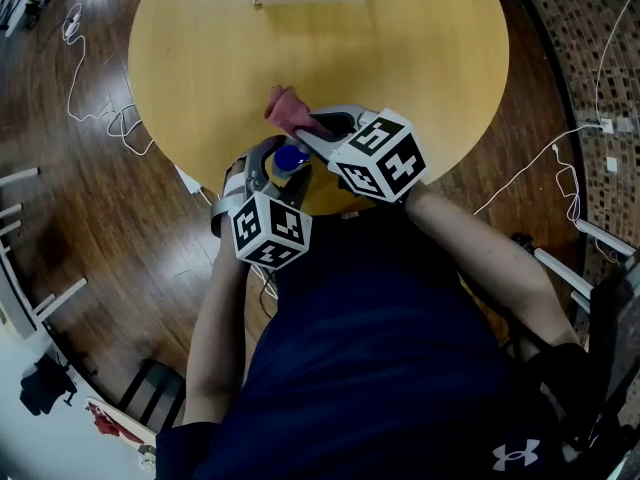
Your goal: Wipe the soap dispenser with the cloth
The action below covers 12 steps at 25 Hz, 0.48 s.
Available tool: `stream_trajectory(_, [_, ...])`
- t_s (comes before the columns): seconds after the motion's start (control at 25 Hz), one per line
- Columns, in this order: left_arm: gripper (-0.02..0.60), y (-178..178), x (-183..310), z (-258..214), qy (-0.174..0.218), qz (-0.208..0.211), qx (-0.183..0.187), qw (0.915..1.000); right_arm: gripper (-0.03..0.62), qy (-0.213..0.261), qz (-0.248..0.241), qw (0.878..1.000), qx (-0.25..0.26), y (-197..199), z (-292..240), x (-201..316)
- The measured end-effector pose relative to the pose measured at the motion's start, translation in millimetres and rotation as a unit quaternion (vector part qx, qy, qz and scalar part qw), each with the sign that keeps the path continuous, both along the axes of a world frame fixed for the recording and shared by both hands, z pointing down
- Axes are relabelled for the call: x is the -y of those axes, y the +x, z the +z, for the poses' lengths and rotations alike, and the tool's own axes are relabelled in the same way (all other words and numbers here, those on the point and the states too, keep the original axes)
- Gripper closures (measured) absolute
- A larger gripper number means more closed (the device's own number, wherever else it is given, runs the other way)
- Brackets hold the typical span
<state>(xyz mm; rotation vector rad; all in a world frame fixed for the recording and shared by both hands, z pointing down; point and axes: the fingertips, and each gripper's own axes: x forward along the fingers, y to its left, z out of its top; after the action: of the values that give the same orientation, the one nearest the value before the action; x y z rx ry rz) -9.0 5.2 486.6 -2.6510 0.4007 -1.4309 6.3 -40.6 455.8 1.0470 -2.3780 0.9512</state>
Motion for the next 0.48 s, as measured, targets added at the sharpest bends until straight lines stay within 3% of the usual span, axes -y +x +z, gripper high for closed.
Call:
stream_trajectory(0.16, [0.304,-5,5,4,0.028,-0.024,0.014,0.9992,0.517,0.023,-0.029,0.998,-0.057,7,8,-34])
stream_trajectory(0.24, [0.244,-11,6,4,0.039,-0.046,0.008,0.9981,0.517,0.033,-0.037,0.997,-0.06,6,9,-37])
stream_trajectory(0.32, [0.222,-15,7,2,0.032,-0.077,-0.006,0.9965,0.517,0.048,-0.027,0.997,-0.047,10,1,-28])
stream_trajectory(0.4, [0.226,-17,6,4,0.01,-0.106,-0.019,0.9942,0.517,0.065,-0.02,0.997,-0.025,11,-12,-16])
stream_trajectory(0.48, [0.297,-18,7,8,0.005,-0.115,-0.022,0.9931,0.517,0.076,-0.042,0.996,-0.008,2,-20,-9])
